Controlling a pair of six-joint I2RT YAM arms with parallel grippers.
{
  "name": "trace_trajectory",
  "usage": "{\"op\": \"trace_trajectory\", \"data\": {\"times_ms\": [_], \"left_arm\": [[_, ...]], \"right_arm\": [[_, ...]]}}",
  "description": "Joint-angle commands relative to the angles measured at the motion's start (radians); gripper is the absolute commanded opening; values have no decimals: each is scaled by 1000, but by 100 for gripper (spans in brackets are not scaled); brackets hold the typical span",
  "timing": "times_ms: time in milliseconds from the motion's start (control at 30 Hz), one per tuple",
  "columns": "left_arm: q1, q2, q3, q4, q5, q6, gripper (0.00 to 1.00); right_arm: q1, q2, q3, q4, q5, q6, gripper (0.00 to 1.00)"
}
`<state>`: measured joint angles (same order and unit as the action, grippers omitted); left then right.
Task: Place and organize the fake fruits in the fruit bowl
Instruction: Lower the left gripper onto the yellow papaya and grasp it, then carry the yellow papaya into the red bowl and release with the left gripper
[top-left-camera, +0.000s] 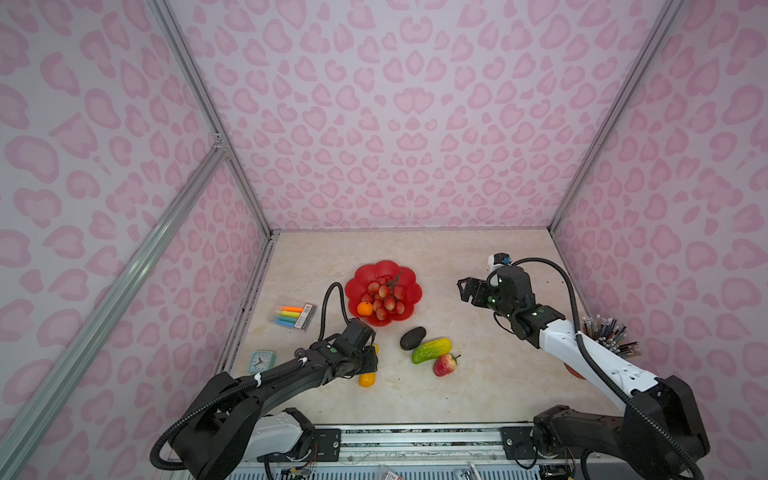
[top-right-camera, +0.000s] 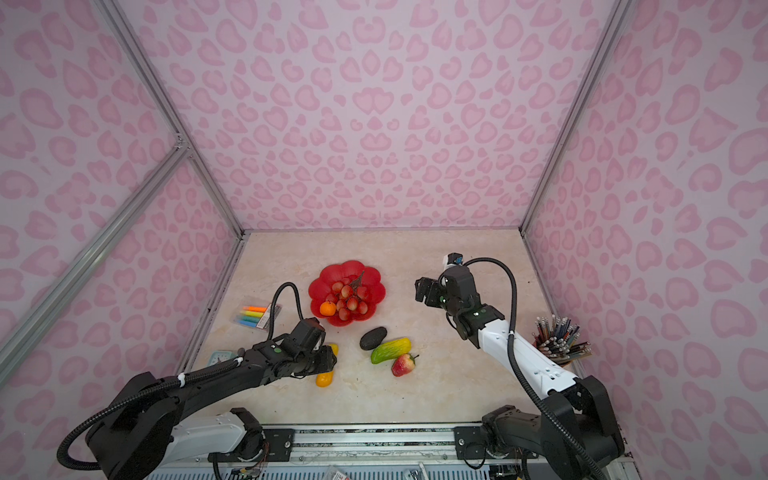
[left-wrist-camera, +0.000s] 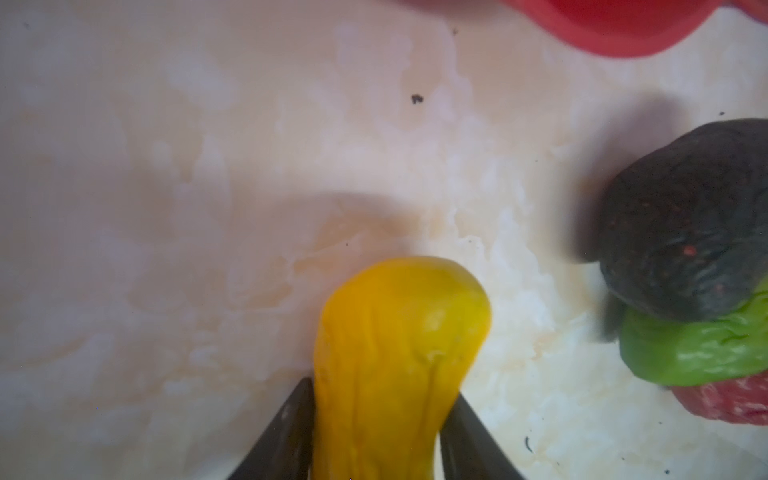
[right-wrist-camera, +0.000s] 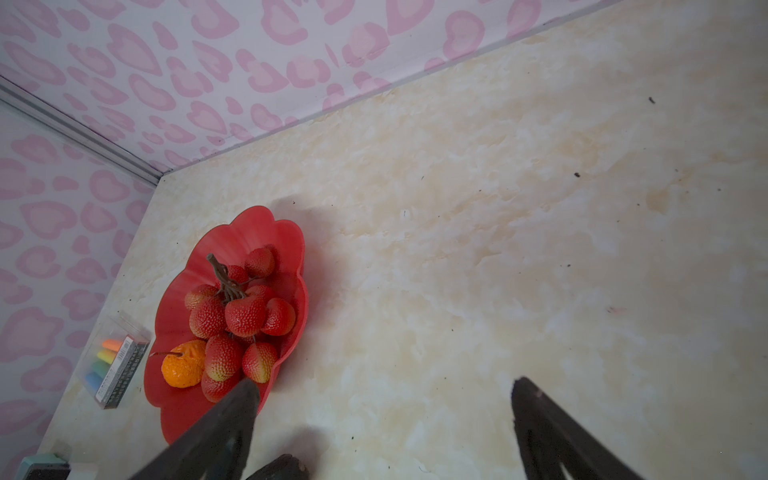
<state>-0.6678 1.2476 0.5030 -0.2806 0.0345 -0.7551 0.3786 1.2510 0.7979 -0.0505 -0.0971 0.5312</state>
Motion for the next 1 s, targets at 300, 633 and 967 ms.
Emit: {"op": "trace_trajectory", "data": {"times_ms": [300,633,967], "left_arm": [[21,-243,137,-241,-106,135,40],[240,-5,511,-203,-122,368,40],[302,396,810,-201,-143,479,40]], "right_arm": [[0,22,-11,19,8,4,94],[0,-6,3,-23,3,-7,94],[-1,-99,-38,-62,51,-6,94]]}}
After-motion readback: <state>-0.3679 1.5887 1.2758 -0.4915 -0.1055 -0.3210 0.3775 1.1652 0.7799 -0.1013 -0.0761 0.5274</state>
